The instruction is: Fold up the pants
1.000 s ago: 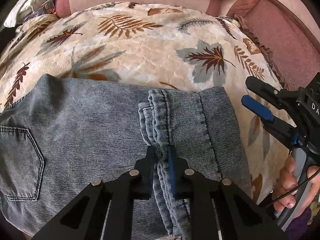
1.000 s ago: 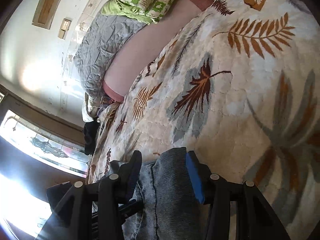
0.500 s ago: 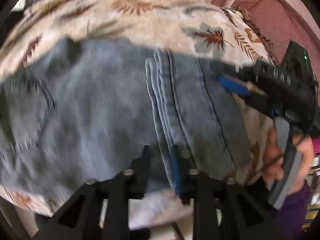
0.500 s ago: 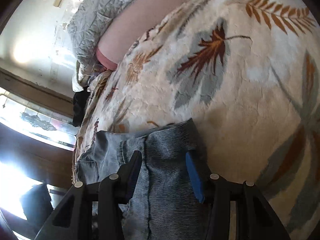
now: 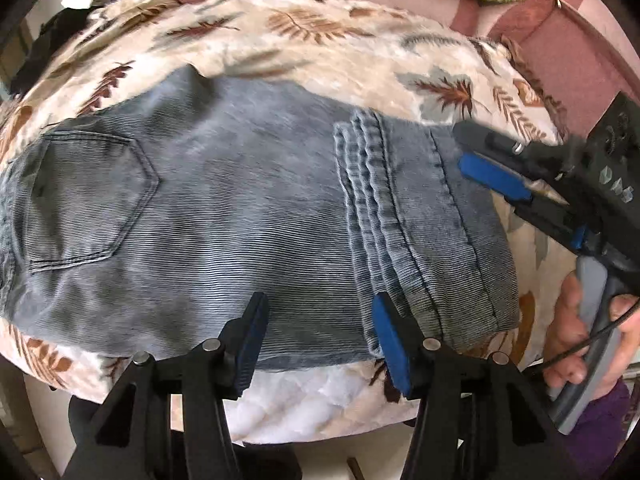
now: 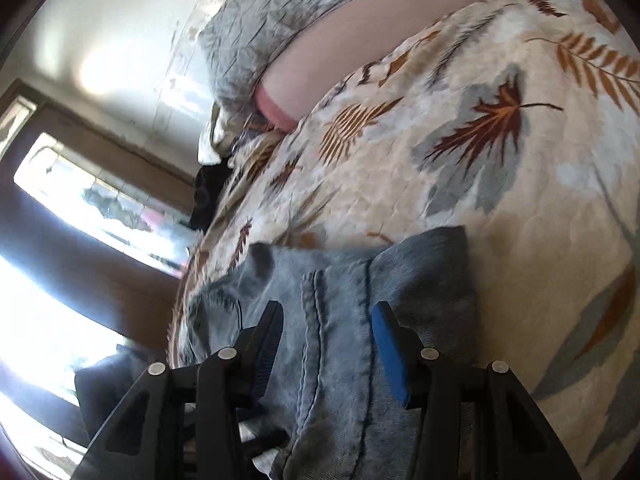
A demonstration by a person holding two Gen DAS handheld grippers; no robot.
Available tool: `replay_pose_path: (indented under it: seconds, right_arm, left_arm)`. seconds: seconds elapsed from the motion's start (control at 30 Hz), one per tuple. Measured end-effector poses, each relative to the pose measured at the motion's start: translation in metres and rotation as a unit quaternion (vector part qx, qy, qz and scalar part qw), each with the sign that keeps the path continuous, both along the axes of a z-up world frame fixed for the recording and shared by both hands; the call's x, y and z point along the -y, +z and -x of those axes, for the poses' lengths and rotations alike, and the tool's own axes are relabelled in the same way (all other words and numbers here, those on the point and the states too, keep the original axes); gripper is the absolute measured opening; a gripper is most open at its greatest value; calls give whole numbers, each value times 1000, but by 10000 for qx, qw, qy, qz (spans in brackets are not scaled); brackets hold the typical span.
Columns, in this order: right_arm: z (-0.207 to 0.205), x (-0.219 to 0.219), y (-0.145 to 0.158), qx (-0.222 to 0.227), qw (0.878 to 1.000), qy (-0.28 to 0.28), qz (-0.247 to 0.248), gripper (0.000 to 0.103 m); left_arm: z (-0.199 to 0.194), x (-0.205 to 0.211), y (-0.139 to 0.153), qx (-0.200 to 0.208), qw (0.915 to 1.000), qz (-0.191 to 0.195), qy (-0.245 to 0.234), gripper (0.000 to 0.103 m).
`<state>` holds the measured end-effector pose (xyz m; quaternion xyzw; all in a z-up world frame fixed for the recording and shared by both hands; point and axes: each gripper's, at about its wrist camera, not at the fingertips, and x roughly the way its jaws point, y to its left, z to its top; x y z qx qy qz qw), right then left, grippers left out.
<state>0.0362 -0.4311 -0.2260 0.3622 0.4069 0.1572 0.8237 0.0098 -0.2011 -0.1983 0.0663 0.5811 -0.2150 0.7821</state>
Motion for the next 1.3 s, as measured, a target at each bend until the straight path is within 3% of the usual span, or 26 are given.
replay_pose_path:
  seconds: [0.1, 0.23, 0.37, 0.47, 0.57, 0.63, 0.7, 0.77, 0.87, 0.97, 1.07, 1.2, 1.23, 1.3]
  right_arm:
    - [1, -1, -2, -33, 10000, 69, -4, 50]
    - [1, -4, -5, -103, 9996, 253, -107, 50]
    - [-2, -32, -5, -107, 9954, 955, -2, 50]
    - [-1, -65, -10, -150, 9848, 1731, 13, 67]
    - [5, -88, -9, 83, 9789, 1968, 544, 70]
    - [8, -86, -7, 188, 9786, 2024, 307, 70]
    - [14, -74, -5, 318, 9838, 1763, -114, 70]
    - [25, -66, 1, 487, 9878, 1480, 12, 70]
    - [45, -56, 11, 698, 9916, 1025, 358, 70]
    - [63, -41, 20, 932, 9936, 597, 227, 70]
    - [78, -35, 23, 1033, 9941, 262, 179, 70]
    - [79, -38, 31, 1108, 9933, 230, 240, 70]
    - [77, -41, 30, 1075, 9934, 259, 293, 70]
    - [75, -44, 28, 1016, 9937, 279, 383, 70]
  left_arm:
    - [11, -13, 9, 10, 9999, 101, -127, 55]
    - [17, -60, 10, 237, 9993, -261, 87, 55]
    - [6, -152, 11, 343, 9927, -560, 1009, 55]
    - [-7, -234, 20, 446, 9771, -696, 1962, 55]
    - [-13, -292, 31, 444, 9631, -406, 2623, 56]
    - [-17, -326, 37, 358, 9520, 104, 3037, 65]
    - [-24, -337, 35, 185, 9480, 532, 3134, 76]
    - [-29, -350, 27, -79, 9398, 862, 3307, 76]
    - [-35, -363, 16, -352, 9286, 1401, 3418, 76]
    - [-52, -365, -1, -732, 9121, 1789, 3617, 77]
    - [-67, -365, -12, -967, 8980, 1996, 3801, 76]
    - [-78, -363, -22, -1102, 8811, 2248, 4013, 76]
    - [-84, -361, -22, -1054, 8821, 2257, 3998, 76]
    - [-89, -350, -15, -898, 8928, 2180, 3838, 76]
